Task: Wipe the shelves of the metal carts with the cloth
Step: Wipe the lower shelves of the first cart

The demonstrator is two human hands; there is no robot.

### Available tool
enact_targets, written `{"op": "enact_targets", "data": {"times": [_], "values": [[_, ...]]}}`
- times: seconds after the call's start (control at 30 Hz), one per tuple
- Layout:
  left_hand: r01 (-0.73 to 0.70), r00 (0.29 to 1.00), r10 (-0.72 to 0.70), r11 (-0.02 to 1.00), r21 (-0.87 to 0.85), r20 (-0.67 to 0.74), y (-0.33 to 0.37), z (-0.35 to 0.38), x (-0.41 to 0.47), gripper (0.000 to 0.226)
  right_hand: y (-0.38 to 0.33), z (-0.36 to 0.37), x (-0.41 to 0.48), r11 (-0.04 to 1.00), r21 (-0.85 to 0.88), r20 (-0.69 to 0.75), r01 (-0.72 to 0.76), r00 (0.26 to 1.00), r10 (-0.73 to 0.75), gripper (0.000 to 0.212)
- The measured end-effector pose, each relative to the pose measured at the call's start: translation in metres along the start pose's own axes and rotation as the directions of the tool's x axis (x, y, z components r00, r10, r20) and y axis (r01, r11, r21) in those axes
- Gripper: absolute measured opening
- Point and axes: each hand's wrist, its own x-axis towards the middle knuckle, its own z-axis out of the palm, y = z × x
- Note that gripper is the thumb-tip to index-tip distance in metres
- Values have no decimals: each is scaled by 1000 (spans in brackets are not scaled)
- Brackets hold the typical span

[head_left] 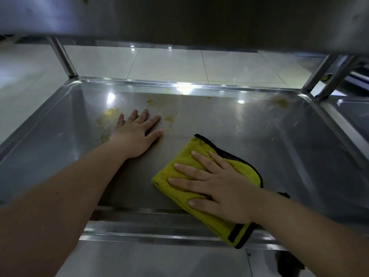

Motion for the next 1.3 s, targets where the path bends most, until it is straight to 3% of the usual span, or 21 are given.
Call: {"op": "enact_targets", "data": {"times": [0.1, 0.2, 0.33, 0.4, 0.5, 0.6, 0.7, 0.8, 0.93, 1.03, 1.1, 1.13, 1.2, 1.3], "values": [[-53, 999, 53, 997, 54, -1, 21, -7, 3, 56, -4, 2, 1, 1000, -13, -27, -10, 1000, 10, 52], [-123, 992, 124, 992, -37, 15, 57, -3, 4, 52, -2, 3, -1, 1000, -18, -46, -11, 999, 10, 52], [-101, 995, 100, 994, -51, -21, 59, 8, 6, 52, 6, 7, 3, 999, 31, -64, 31, 998, -29, 52], [-110, 994, 110, 993, -34, -14, 57, 11, 7, 53, 30, 5, 13, 999, -28, -65, 17, 998, -18, 54], [-117, 993, 116, 993, -19, -25, 57, 14, 7, 54, 101, -12, 40, 964, -90, -93, -252, 965, 244, 53], [-115, 993, 114, 993, -13, -19, 56, 14, 7, 57, 165, -29, 66, 831, 7, -73, -556, 829, 555, 54], [-104, 995, 104, 994, -19, 2, 55, 12, 10, 64, 174, -33, 82, 710, 69, -45, -701, 708, 704, 54], [-105, 994, 105, 994, -27, -6, 54, 14, 12, 62, 134, -26, 64, 788, 75, -38, -610, 788, 614, 55], [-106, 994, 106, 994, -14, -14, 52, 14, 13, 64, 54, 5, -28, 976, -77, -116, -205, 974, 196, 55], [-108, 994, 108, 994, -9, -7, 55, 15, 11, 67, 34, 15, -80, 996, 87, -67, -31, 997, 37, 54], [-112, 994, 112, 994, -10, -7, 54, 15, 9, 69, 53, 7, -73, 1000, 29, -83, -7, 996, 10, 55], [-117, 993, 117, 993, -9, -2, 53, 15, 8, 71, 71, -1, -60, 998, -53, -107, -39, 994, 33, 56], [-124, 992, 124, 992, -9, 7, 52, 14, 7, 72, 124, -17, -34, 954, -88, -133, -285, 953, 272, 55], [-119, 993, 119, 993, -3, 3, 52, 15, 7, 68, 189, -31, -3, 745, -33, -71, -666, 745, 663, 58]]}}
